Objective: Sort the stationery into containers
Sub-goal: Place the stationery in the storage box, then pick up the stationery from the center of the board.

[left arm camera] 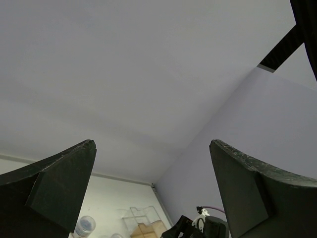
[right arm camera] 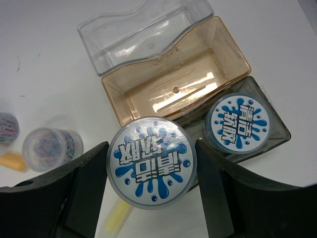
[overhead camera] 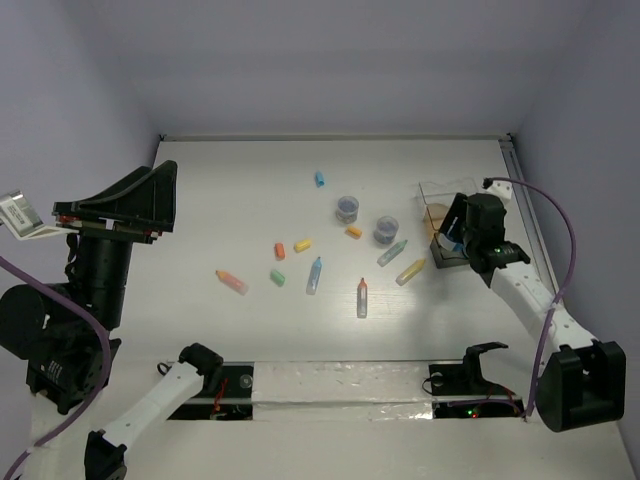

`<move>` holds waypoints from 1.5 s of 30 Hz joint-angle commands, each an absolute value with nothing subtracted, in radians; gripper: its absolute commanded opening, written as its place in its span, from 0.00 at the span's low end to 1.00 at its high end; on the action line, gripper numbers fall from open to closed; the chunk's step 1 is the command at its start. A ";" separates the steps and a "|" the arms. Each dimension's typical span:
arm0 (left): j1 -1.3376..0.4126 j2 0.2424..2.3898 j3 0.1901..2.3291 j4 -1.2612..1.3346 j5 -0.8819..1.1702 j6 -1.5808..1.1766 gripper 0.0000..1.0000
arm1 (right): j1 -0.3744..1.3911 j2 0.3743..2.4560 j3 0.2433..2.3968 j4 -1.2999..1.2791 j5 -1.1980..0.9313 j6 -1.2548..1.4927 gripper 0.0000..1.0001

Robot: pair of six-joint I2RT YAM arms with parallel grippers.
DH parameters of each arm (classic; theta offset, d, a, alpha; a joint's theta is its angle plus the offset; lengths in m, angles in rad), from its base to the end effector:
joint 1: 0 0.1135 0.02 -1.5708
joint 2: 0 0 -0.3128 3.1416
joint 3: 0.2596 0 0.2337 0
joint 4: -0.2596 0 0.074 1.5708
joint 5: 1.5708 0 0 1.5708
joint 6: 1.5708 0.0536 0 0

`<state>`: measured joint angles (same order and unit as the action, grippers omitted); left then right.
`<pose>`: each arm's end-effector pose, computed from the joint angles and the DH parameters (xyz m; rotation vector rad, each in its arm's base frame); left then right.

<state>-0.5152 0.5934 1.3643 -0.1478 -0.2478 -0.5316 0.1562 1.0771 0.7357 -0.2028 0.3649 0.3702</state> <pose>-0.0082 0.0197 0.5623 -0.2445 0.9718 -0.8441 0.2112 0.0139 0.3056 0.4341 2.0304 -0.0650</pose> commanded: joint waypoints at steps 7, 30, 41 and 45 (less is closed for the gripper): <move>-0.511 0.612 1.359 -0.098 -0.255 -0.503 0.99 | 0.143 1.118 0.726 -0.049 0.337 0.370 0.52; -0.511 0.586 1.198 -0.143 -0.267 -0.476 0.99 | 0.124 1.177 0.663 -0.011 0.353 0.387 0.61; -0.511 0.540 0.936 -0.221 -0.244 -0.463 0.99 | 0.124 1.112 0.759 -0.101 0.283 0.341 1.00; -0.511 0.525 0.841 -0.222 -0.225 -0.446 0.99 | 0.156 1.120 0.805 -0.098 0.100 0.321 1.00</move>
<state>-0.5152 0.5442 0.8806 -0.2379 -0.2497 -0.4751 0.1333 1.1305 0.7277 -0.1165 0.2474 0.3538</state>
